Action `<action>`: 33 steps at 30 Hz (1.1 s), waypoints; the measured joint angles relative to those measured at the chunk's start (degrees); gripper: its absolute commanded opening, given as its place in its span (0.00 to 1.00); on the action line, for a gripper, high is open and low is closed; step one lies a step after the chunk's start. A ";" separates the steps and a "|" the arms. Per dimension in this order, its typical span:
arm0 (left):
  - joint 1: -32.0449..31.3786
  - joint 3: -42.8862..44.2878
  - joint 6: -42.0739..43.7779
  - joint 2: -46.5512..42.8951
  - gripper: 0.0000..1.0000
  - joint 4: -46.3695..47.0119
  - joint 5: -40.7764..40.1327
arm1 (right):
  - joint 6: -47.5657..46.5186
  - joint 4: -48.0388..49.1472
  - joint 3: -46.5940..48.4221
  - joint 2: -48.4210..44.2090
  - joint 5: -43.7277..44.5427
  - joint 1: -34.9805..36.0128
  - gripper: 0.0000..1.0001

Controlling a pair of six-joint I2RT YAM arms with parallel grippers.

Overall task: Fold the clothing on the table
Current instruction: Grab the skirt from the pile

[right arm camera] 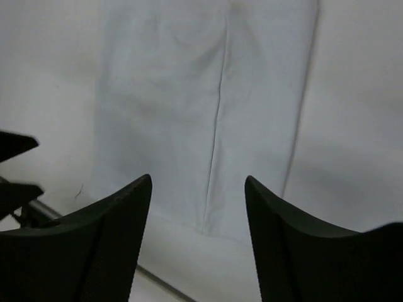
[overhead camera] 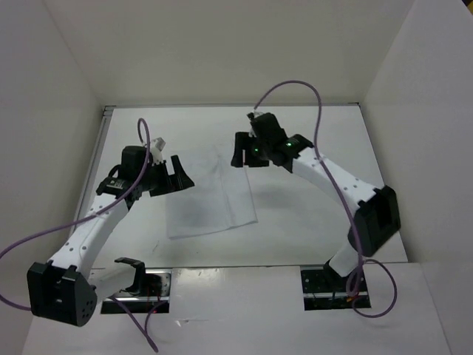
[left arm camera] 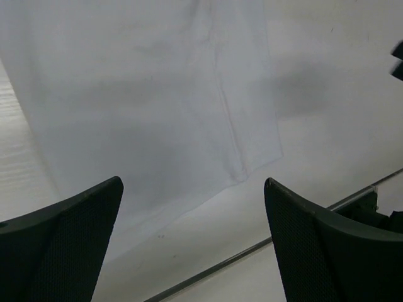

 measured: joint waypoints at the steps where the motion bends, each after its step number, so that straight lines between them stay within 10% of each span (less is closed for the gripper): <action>1: -0.02 0.37 0.02 -1.42 0.99 -0.15 -1.05 | -0.37 0.11 3.80 3.91 0.96 0.79 0.59; 17: -0.90 2.19 -0.15 -12.74 1.00 -4.85 -11.47 | -6.36 -15.74 73.94 55.65 13.22 2.05 0.41; 33: -0.90 0.26 -2.05 -19.32 1.00 -5.46 -10.93 | -6.56 -27.10 77.07 63.87 15.45 3.37 0.41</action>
